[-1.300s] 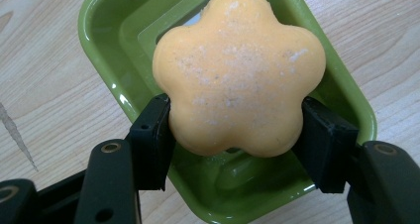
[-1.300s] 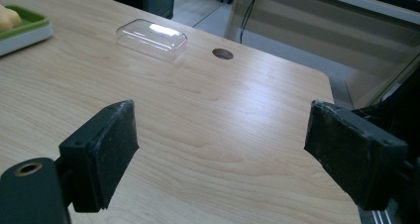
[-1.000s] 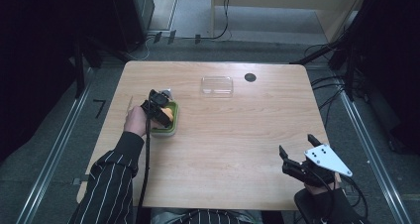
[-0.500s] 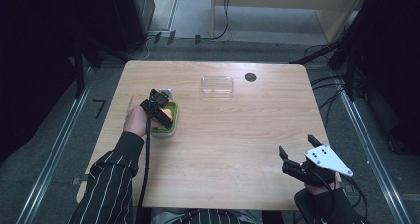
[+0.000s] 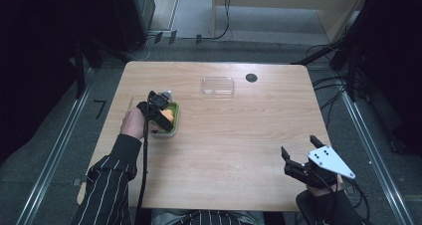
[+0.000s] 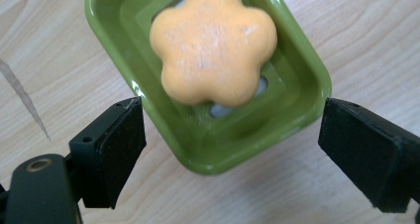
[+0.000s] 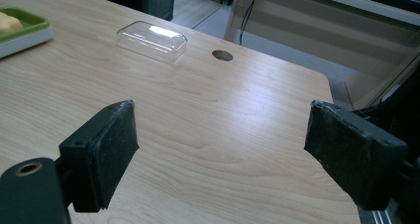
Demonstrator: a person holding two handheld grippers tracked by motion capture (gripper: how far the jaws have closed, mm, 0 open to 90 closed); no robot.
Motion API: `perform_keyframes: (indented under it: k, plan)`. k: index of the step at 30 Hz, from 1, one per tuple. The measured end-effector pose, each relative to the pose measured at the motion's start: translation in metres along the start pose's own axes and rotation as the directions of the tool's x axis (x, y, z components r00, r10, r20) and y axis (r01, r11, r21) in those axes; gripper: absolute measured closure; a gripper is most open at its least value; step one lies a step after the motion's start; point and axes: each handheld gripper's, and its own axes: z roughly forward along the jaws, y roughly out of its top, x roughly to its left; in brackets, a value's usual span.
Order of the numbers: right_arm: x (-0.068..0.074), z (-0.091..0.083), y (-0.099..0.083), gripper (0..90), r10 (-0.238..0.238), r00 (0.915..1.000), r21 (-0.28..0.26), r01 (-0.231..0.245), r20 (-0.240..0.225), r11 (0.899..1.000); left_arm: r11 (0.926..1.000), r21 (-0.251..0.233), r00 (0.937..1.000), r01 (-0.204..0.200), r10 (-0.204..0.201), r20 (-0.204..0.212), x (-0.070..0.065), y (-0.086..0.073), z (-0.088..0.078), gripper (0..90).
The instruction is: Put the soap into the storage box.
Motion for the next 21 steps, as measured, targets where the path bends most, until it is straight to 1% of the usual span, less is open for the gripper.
perform_keyframes:
  k: [5, 9, 10, 13, 16, 21]
  plan:
    - [0.0, 0.0, 0.0, 13.3, 0.0, 1.0, -0.001, 0.0, -0.001, 1.0, 1.0, 0.009, 1.0, 0.003, -0.003, 0.003, -0.001, -0.01, -0.006, 8.0]
    - [0.0, 0.0, 0.0, 13.3, 0.0, 1.0, -0.001, 0.0, -0.001, 1.0, 1.0, 0.0, 1.0, 0.01, -0.01, 0.0, -0.005, -0.018, -0.01, 5.5]
    - [0.0, 0.0, 0.0, 13.4, 0.001, 1.0, -0.001, -0.001, -0.001, 1.0, 1.0, 0.009, 1.0, 0.005, -0.005, -0.003, -0.005, -0.02, -0.012, 4.9]
    - [0.0, 0.0, 0.0, 13.4, 0.002, 1.0, -0.004, -0.002, 0.0, 1.0, 0.9999, 0.009, 1.0, 0.005, -0.005, -0.008, -0.008, -0.025, -0.013, 3.8]
    - [0.0, 0.0, 0.0, 13.4, 0.0, 1.0, -0.001, 0.0, -0.001, 1.0, 0.9996, 0.027, 1.0, 0.0, 0.0, -0.005, -0.013, -0.031, -0.013, 2.8]
    - [0.0, 0.0, 0.0, 13.3, 0.001, 1.0, -0.003, -0.001, -0.001, 1.0, 0.9996, 0.029, 1.0, -0.003, 0.003, -0.002, -0.018, -0.04, -0.013, 1.8]
